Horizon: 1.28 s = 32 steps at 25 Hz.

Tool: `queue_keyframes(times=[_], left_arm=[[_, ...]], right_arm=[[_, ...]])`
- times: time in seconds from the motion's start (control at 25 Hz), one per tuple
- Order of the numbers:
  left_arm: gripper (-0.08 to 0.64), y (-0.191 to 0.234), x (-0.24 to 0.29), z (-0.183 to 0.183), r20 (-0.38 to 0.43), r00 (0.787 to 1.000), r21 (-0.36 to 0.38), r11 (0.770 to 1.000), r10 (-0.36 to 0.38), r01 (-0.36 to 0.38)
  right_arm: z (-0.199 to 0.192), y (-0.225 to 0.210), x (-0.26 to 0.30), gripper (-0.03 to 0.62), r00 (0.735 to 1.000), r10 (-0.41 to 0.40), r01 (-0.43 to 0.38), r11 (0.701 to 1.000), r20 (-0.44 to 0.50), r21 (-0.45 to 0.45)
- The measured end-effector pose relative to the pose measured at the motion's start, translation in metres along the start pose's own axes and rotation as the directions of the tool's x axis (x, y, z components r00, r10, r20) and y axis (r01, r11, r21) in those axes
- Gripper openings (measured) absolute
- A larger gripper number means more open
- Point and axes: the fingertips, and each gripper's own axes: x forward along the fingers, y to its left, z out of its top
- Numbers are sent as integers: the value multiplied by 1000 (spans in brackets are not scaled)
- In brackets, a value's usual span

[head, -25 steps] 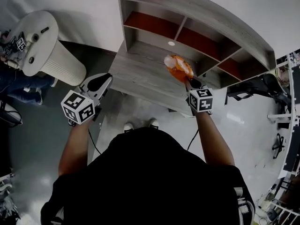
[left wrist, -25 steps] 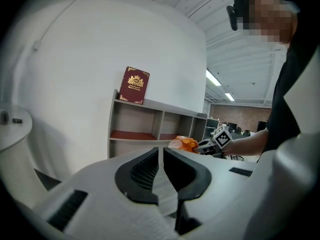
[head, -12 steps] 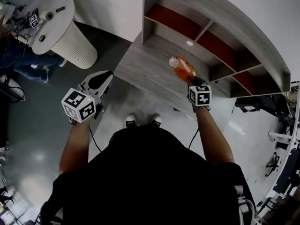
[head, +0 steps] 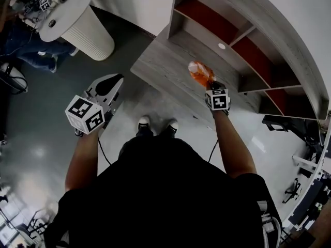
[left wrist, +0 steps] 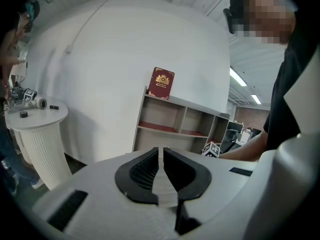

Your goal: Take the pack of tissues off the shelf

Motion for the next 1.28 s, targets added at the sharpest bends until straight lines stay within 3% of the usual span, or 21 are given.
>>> queue_keyframes(times=[0.64, 0.84, 1.28], left_arm=[[44, 21, -16, -26, -42, 995, -44, 995, 91, -93], [44, 29, -20, -29, -50, 992, -51, 991, 118, -121], [44, 37, -27, -35, -61, 987, -68, 986, 151, -155]], right_arm=[[-42, 30, 78, 25, 993, 37, -51, 992, -116, -114], [-42, 35, 94, 25, 990, 43, -65, 984, -135, -167], [-46, 47, 121, 25, 984, 55, -87, 978, -168, -191]])
